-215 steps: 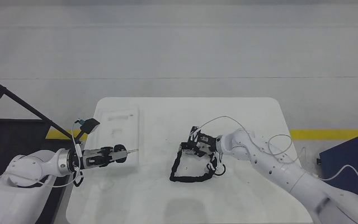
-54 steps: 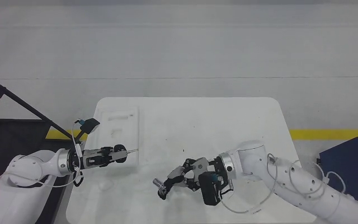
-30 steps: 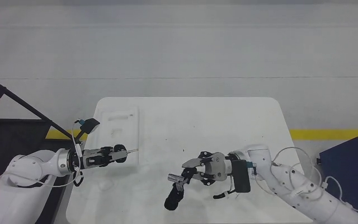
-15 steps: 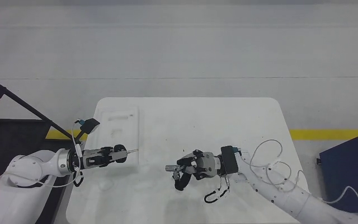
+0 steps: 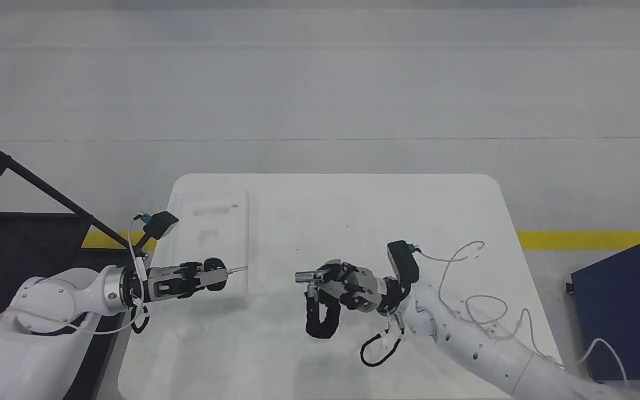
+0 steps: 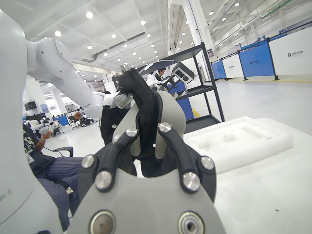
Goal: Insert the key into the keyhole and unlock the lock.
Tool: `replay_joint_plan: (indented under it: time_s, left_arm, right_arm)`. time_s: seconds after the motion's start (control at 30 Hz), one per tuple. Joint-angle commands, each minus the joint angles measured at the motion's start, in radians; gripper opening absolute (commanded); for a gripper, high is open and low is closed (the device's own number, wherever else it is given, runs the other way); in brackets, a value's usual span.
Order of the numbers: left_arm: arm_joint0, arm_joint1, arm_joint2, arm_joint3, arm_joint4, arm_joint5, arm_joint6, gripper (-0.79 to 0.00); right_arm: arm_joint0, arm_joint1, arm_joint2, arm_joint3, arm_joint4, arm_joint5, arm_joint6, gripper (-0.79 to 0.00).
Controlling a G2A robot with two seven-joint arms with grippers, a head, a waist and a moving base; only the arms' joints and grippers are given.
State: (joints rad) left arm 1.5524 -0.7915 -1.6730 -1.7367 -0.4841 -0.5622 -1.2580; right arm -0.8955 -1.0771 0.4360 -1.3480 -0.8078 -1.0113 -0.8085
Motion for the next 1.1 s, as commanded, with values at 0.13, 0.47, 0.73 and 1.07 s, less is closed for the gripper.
replay_joint_plan:
  time_s: [0.13, 0.47, 0.73, 1.07]
  left_arm:
    - [0.000, 0.000, 0.000, 0.000, 0.000, 0.000, 0.000, -0.785]
    - [0.000, 0.000, 0.000, 0.000, 0.000, 0.000, 0.000, -0.785]
    - [0.000, 0.000, 0.000, 0.000, 0.000, 0.000, 0.000, -0.785]
    - [0.000, 0.000, 0.000, 0.000, 0.000, 0.000, 0.000, -0.785]
  right_arm:
    - [-0.021, -0.015, -0.030, 0.012, 0.066, -0.001, 0.000, -0.785]
    - [-0.022, -0.007, -0.074, 0.029, 0.139, -0.001, 0.000, -0.785]
    - [-0.022, -0.007, -0.074, 0.029, 0.139, -0.001, 0.000, -0.785]
    - [-0.022, -0.007, -0.074, 0.029, 0.139, -0.001, 0.000, -0.785]
